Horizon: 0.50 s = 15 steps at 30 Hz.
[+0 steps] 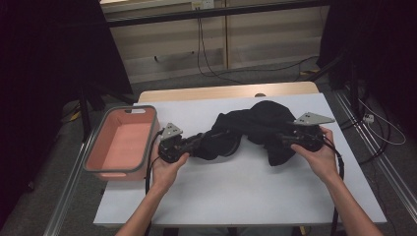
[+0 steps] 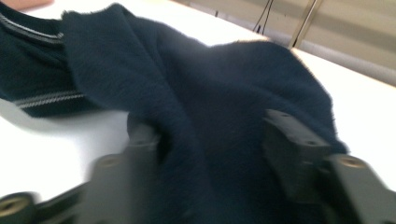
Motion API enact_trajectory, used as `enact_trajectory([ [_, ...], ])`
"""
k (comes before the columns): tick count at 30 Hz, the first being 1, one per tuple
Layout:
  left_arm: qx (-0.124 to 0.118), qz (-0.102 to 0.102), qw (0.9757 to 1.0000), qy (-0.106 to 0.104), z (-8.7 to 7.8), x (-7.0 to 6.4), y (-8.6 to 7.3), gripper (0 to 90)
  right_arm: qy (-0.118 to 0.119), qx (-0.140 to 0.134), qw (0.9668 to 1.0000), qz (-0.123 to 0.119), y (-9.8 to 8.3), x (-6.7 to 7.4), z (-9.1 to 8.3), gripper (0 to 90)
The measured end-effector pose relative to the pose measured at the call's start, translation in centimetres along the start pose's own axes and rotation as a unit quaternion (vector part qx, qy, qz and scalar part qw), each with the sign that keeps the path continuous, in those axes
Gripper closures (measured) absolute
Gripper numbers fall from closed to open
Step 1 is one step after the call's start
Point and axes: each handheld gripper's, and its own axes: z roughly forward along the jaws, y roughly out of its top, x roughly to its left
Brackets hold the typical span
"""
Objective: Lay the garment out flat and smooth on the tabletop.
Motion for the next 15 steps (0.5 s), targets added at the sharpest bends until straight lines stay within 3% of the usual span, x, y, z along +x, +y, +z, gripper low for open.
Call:
enact_trajectory([
  [3,0.010,0.009,0.9998,-0.013,0.6,-0.5,-0.2,71.2,-0.004,0.015,0.9999,-0.003,-0.5,0.2,0.9,25.6],
  [5,0.015,0.019,0.9996,-0.016,0.7,-0.8,-0.1,53.9,0.000,0.022,0.9997,-0.005,-0.8,0.3,1.2,20.0],
  [9,0.001,0.008,0.9997,-0.025,0.2,-0.7,0.4,40.0,0.003,0.041,0.9990,-0.018,-1.0,0.7,2.0,12.1],
  [12,-0.006,0.005,0.9999,-0.015,-0.2,-0.5,0.6,35.7,-0.009,0.060,0.9979,-0.021,-1.5,0.6,2.9,10.3],
  [15,0.017,0.011,0.9996,0.017,0.3,0.1,0.3,30.2,-0.018,0.068,0.9970,-0.031,-1.8,0.7,3.5,7.5],
])
